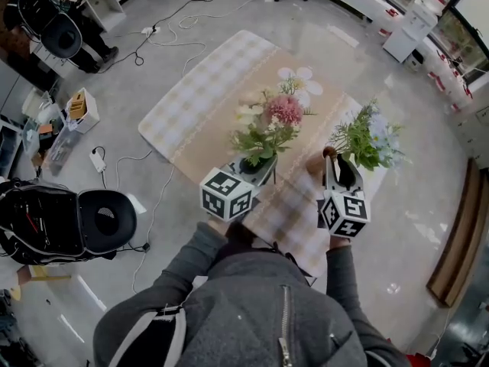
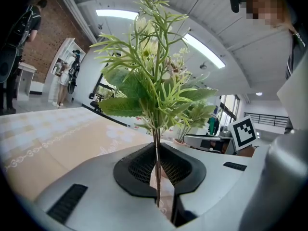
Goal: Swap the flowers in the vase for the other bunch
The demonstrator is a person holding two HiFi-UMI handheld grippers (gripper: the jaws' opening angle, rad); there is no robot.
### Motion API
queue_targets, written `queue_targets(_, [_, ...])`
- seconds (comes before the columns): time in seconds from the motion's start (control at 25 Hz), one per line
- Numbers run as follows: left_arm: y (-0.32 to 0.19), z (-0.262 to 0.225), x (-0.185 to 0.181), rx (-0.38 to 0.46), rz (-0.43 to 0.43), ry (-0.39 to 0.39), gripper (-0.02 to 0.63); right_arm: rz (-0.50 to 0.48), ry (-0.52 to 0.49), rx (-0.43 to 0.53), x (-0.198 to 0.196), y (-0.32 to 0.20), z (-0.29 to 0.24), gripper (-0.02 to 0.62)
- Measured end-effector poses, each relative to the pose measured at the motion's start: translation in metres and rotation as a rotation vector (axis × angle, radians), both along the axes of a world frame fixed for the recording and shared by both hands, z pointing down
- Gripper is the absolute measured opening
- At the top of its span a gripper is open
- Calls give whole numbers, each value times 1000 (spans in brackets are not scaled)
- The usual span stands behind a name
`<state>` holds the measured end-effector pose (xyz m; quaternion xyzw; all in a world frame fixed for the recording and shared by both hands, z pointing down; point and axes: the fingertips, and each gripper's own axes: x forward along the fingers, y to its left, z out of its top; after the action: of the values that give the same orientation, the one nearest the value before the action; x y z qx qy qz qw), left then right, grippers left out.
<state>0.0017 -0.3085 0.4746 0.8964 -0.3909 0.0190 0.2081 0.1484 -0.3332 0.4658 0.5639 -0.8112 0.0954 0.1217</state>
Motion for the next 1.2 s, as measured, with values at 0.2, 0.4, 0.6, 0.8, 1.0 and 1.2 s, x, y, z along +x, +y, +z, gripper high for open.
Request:
queue_targets(0.2, [5, 0, 7, -2, 22, -1, 31, 4, -13, -5, -3, 11, 0, 80])
queue_targets(0.4, [13, -1, 15, -5, 44, -3, 31, 32, -51, -7, 4, 27, -4, 80])
queue_targets(0.6, [27, 2, 19, -11, 57, -5, 31, 79, -118, -8, 13, 50, -7, 80])
queue_targets(0.8, [42, 2, 28, -9, 76, -3, 31, 102, -180, 36, 21, 70, -22, 78])
queue_targets(1.0, [53, 4, 30, -3, 77, -8, 31, 142, -234, 58, 24, 89, -27, 34])
queue_targets(1.2, [63, 5, 27, 9, 54, 11, 31, 162, -256, 23, 24, 106, -13, 23])
